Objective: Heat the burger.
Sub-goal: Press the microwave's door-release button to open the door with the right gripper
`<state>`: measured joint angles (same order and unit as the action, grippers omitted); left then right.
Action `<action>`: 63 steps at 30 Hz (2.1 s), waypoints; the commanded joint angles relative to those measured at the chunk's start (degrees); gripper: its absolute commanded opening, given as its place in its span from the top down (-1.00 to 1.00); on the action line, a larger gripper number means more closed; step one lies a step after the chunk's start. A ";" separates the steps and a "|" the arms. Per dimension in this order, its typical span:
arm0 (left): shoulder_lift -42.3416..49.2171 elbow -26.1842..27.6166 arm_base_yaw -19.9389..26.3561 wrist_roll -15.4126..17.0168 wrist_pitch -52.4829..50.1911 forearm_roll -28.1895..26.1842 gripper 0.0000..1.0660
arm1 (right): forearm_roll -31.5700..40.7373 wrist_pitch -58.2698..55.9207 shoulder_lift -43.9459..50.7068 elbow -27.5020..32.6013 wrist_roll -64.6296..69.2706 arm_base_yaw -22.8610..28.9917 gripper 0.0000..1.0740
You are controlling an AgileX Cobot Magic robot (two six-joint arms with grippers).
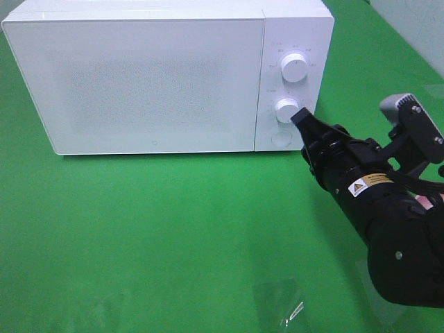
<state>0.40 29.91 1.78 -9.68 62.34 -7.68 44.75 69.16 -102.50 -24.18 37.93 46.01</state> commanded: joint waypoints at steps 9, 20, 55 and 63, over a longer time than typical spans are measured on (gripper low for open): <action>1.26 -0.17 -0.23 0.00 -0.92 -0.29 -0.83 | 0.74 -0.11 0.11 -0.29 38.67 -0.06 0.97; 1.26 -0.17 -0.23 0.00 -0.92 -0.29 -0.83 | 0.86 -8.37 0.11 -0.40 41.25 -0.06 1.00; 0.92 -0.17 -0.23 0.00 -0.92 -0.29 -0.83 | -12.09 -18.91 -13.81 -16.44 41.20 -12.72 1.00; 0.92 -0.17 -0.23 0.00 -0.92 -0.29 -0.83 | -12.32 -18.22 -17.93 -21.60 40.97 -12.72 1.00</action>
<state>0.40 29.91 1.78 -9.68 62.34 -7.68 33.06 50.59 -120.03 -44.69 79.41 33.46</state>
